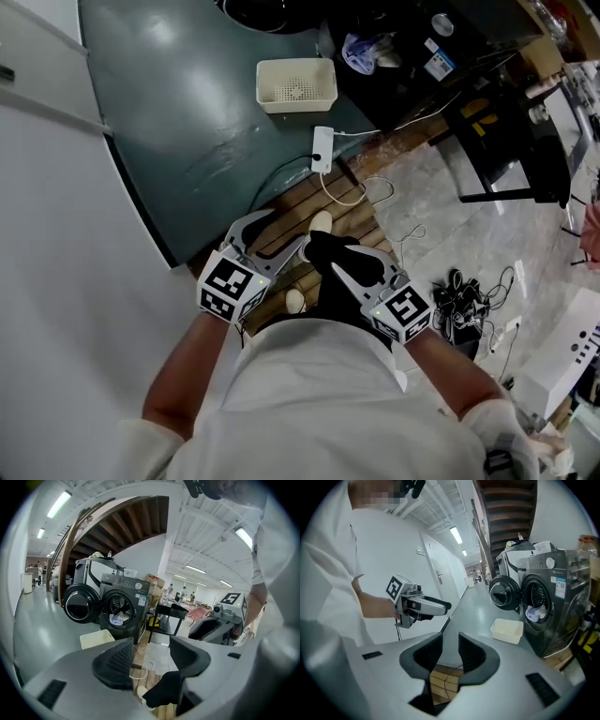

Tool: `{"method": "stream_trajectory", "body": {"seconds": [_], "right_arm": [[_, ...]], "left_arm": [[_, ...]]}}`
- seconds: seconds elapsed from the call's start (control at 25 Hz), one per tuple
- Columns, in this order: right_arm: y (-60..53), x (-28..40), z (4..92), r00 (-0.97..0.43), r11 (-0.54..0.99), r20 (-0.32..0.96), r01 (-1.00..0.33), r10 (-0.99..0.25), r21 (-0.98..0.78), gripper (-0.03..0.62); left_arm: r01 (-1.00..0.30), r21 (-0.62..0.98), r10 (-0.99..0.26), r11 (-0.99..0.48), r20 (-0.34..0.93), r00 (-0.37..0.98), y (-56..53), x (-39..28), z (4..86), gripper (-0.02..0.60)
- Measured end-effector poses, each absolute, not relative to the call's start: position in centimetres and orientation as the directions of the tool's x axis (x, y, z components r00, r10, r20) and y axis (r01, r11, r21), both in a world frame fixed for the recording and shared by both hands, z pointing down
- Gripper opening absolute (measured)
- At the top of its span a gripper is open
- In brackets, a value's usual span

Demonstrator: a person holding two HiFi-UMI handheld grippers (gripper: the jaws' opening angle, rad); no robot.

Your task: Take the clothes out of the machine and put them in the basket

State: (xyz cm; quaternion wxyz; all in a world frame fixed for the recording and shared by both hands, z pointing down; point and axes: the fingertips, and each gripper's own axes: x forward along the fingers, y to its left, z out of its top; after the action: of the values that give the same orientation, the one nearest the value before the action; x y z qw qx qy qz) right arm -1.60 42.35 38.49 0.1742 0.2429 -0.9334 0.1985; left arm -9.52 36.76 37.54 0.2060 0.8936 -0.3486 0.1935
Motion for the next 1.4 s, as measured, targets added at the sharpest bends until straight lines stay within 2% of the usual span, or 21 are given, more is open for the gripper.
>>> {"method": "stream_trajectory", "body": {"seconds": [0.32,0.48,1.0,1.4], "right_arm": [[27.8,0.9,35.4,-0.824,0.804,0.415,-0.521,-0.386,-0.287,0.090],[22.8,2.8,32.2,-0.805,0.785,0.406,-0.557,-0.432,-0.269,0.089],[18.0,5.8,28.7,-0.765,0.716,0.363,-0.635,-0.532,-0.290,0.089],[15.3,5.0,29.3,-0.712,0.648,0.398,-0.697,-0.578,-0.307,0.089]], "left_arm": [[-0.689,0.173,-0.527,-0.704,0.524,0.669,21.1,-5.8,33.4,0.229],[-0.681,0.165,-0.526,-0.714,0.516,0.677,16.7,-4.6,29.8,0.222],[-0.635,0.094,-0.502,-0.767,0.528,0.685,9.3,-2.4,23.1,0.210],[-0.630,0.139,-0.489,-0.764,0.513,0.706,3.4,-5.0,24.7,0.209]]}}
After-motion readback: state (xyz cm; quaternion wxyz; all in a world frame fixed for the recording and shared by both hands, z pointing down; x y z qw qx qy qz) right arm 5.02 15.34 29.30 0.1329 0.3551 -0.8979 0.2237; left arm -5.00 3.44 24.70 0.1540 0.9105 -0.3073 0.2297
